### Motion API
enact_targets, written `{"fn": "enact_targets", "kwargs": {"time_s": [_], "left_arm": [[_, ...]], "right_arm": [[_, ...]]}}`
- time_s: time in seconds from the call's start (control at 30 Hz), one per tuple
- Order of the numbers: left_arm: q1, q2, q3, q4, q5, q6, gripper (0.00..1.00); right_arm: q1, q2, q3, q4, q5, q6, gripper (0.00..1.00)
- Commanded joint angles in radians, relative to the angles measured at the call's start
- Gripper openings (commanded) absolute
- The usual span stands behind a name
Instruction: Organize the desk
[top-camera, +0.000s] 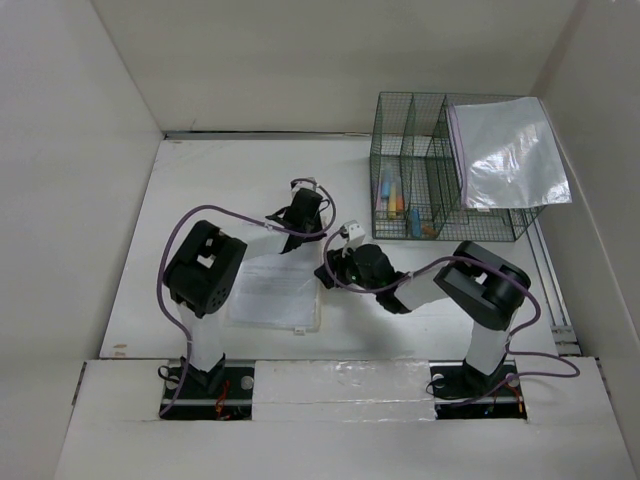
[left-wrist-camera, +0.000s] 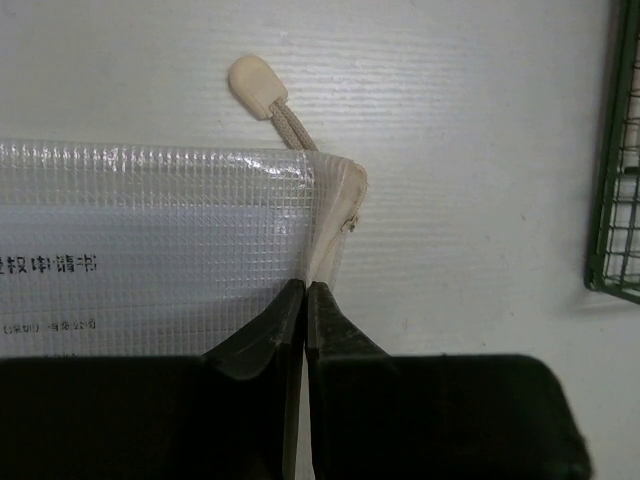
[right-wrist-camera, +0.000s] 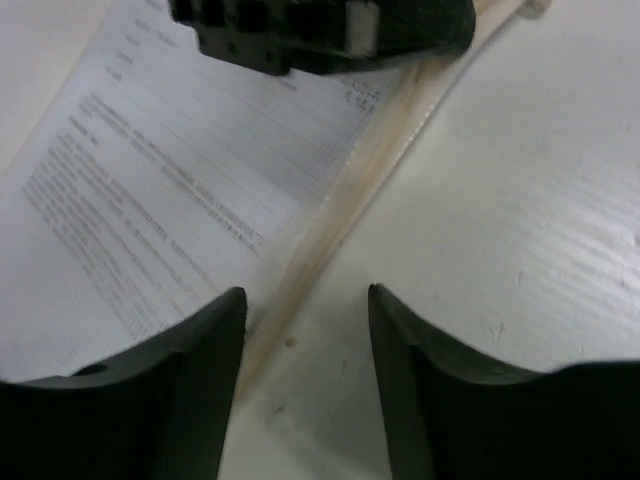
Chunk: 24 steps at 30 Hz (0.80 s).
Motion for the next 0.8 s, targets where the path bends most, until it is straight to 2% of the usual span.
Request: {"fn": "enact_targets", "kwargs": {"time_s": [0.0, 0.13, 0.27, 0.5, 0.63, 0.77], "left_arm": [[0.007, -0.079, -0.052, 0.060, 0.110, -0.046, 0.00], [0.007, -0.140, -0.081, 0.080, 0.144, -0.063, 0.00], [0.007, -0.185, -0.106, 0.106, 0.184, -0.100, 0.00], [0.007, -0.263, -0.158, 0.192, 0.216, -0.177, 0.00], [0.007, -0.292, -0.166, 0.209, 0.215, -0.201, 0.00], [0.007, -0.306, -0.170, 0.220, 0.239, -0.212, 0.00]], "right_arm": [[0.011, -0.032, -0.049, 0.082, -0.009, 0.049, 0.60], [0.011, -0.038, -0.091, 0.122, -0.018, 0.066, 0.76], [-0.010, -0.020, -0.101, 0.215, -0.145, 0.109, 0.79], [0.056, 0.001, -0.146, 0.354, -0.173, 0.243, 0.77], [0.042, 0.058, -0.161, 0.479, -0.171, 0.306, 0.64], [0.017, 0.124, -0.148, 0.579, -0.220, 0.349, 0.60]]}}
